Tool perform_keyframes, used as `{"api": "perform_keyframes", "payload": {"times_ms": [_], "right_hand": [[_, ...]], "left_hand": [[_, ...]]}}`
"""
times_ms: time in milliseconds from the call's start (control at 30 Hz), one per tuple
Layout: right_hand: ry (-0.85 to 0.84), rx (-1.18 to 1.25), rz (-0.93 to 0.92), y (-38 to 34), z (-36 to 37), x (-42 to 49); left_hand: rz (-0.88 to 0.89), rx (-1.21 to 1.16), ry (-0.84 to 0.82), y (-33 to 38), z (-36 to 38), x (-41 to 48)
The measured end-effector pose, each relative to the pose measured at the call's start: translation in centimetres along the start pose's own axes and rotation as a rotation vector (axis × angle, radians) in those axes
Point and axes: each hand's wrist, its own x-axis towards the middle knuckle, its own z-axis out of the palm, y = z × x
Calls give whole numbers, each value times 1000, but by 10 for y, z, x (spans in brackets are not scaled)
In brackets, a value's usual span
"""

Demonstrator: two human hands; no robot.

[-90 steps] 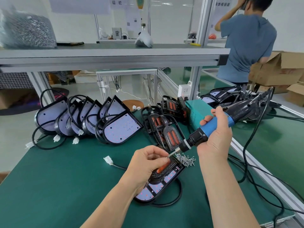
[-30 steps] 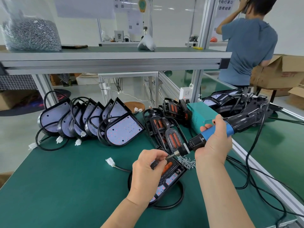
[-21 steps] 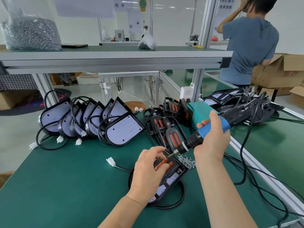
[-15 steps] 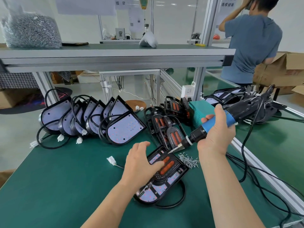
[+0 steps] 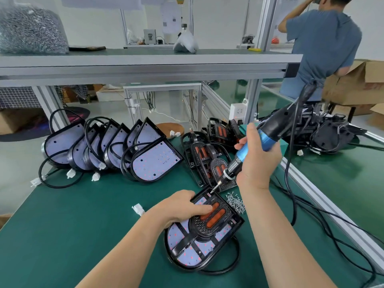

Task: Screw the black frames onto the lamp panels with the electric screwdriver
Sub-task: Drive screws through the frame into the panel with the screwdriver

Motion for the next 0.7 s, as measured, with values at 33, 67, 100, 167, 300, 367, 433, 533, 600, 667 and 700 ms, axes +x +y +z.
{"api": "perform_keyframes", "payload": {"times_ms": [33,67,100,167,300,367,433,533,600,667,700], "right_hand": [[-4,-16,11,4,0,-1],[-6,-29,24,7,1,-3],[-10,-36,35,11,1,-4],[-24,-37,44,15,1,-7],[-35,-36,40,18,3,-7],[-48,-40,37,19,3,-7],[-60,-45,32,20,3,-7],[-68,-37,37,22,4,-9],[-79,-39,35,22,4,-11],[-98,-46,21,21,4,-12],[-108,-53,16,21,5,-13]], "left_hand": [[10,-34,9,0,1,0],[16,-89,16,-1,3,0],[20,-146,18,-1,5,0],[19,-237,16,-2,8,-1],[19,-251,21,-1,8,-3],[9,-229,27,0,8,-4],[4,-241,21,-1,8,-3],[4,-247,16,-2,9,-2],[6,-247,15,-3,9,-2],[-7,-251,13,-2,9,-3],[-8,-248,13,-2,9,-2]]}}
